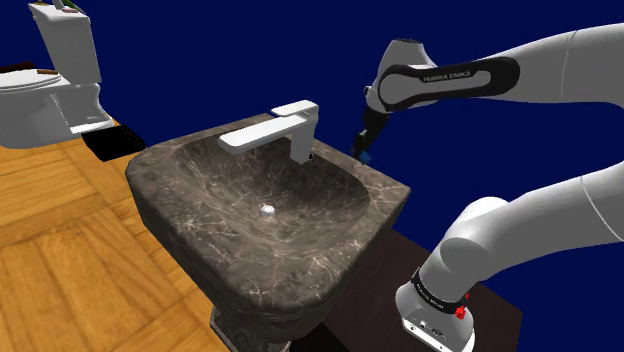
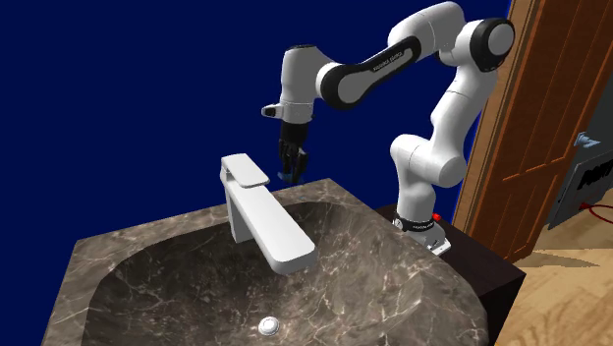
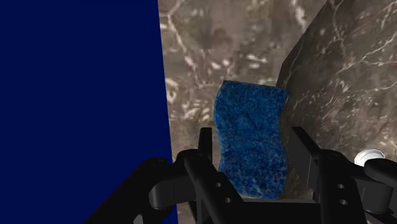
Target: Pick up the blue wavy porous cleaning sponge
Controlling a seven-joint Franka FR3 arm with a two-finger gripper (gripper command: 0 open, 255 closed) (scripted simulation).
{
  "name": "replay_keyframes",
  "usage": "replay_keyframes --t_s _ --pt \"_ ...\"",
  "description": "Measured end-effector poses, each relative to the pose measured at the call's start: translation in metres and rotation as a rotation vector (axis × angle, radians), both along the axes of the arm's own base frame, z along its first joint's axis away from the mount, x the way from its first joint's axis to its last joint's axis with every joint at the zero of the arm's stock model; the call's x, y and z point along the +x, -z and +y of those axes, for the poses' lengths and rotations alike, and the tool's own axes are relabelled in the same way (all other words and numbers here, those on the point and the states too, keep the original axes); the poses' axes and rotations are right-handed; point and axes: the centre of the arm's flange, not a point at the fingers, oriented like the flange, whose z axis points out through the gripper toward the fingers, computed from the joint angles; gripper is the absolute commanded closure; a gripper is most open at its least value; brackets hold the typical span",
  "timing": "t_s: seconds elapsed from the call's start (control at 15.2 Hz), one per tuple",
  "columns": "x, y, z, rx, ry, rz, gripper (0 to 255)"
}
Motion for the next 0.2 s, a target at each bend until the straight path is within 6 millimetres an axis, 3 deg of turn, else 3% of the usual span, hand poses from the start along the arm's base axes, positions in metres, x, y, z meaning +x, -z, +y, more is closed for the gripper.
replay_keyframes --t_s 0.2 --pt "0.0001 -0.0141 -0.0005 0.000 0.000 0.000 255"
